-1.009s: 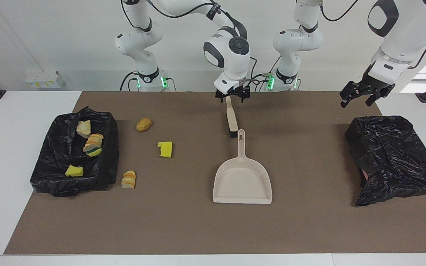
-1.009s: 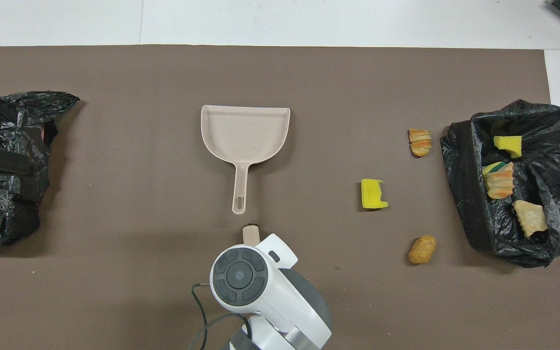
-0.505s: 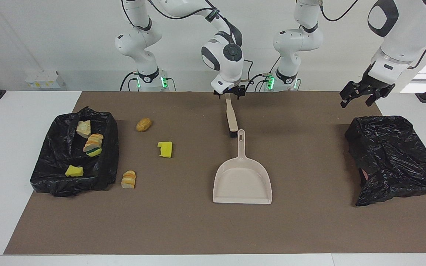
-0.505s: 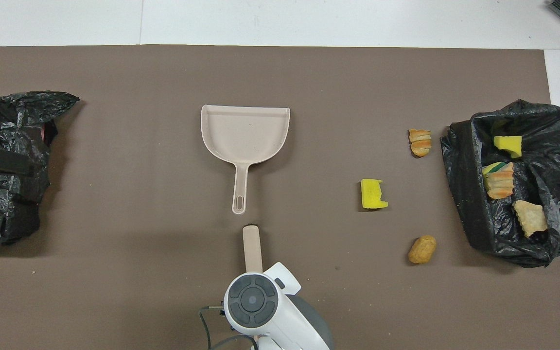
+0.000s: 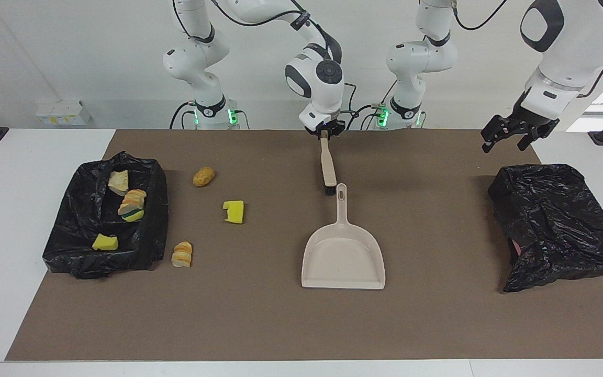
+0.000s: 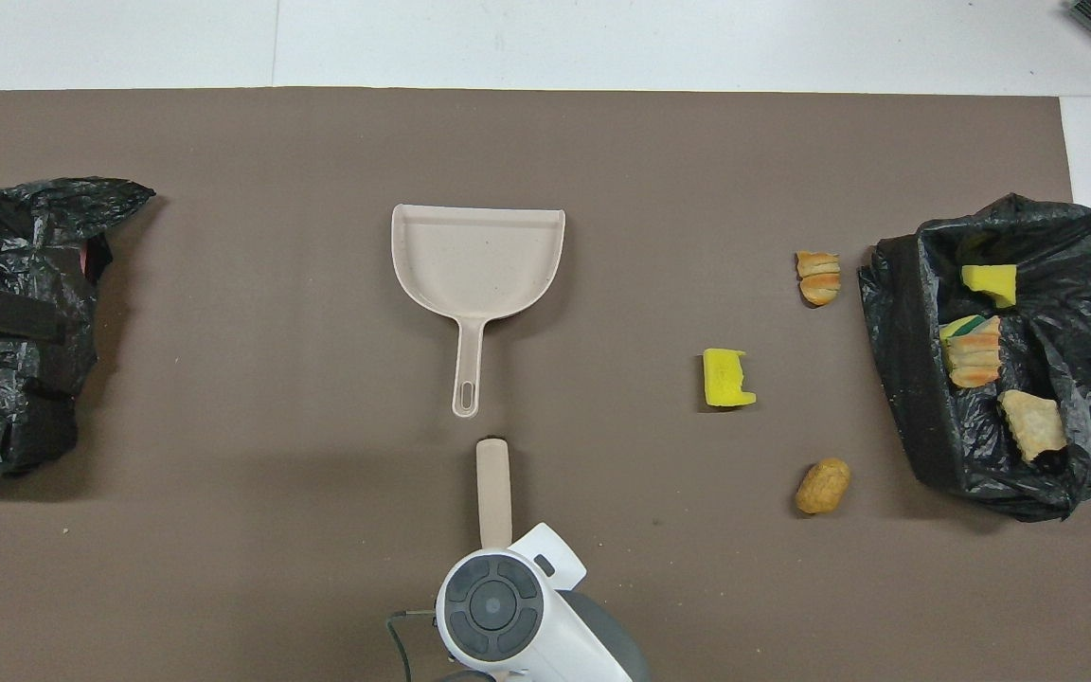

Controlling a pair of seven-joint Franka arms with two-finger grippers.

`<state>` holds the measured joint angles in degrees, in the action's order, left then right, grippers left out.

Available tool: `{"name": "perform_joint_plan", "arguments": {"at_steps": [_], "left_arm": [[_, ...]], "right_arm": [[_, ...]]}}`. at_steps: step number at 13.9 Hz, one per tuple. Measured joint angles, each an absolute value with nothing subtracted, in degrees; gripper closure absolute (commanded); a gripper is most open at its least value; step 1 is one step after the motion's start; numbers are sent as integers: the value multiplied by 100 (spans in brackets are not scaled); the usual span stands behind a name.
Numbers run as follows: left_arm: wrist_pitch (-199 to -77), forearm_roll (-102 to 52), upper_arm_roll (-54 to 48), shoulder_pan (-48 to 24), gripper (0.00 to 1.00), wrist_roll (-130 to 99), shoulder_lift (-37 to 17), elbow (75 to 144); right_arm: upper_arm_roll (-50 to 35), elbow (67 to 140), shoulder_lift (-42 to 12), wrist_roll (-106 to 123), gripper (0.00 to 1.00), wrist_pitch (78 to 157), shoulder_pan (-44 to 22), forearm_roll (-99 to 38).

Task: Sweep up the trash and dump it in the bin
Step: 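Release the dustpan and grasp the beige brush handle with the right gripper, then carry the brush toward the pastries with the right gripper while the left gripper rises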

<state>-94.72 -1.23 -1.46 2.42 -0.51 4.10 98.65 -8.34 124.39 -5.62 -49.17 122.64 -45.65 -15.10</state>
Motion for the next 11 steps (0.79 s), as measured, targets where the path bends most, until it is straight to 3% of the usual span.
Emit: {"name": "perform_joint_plan", "arguments": {"at_steps": [4,11], "left_arm": [[-9472,-123,-146,242,0,-51,410,9865],[-9472,-123,-146,242,0,-51,410,9865]], "right_arm": [[-772,12440,-139,-4924,100,11867,-4321,-1511],[-718,12794,644,-4923,100,10539,-2911,-974]]}}
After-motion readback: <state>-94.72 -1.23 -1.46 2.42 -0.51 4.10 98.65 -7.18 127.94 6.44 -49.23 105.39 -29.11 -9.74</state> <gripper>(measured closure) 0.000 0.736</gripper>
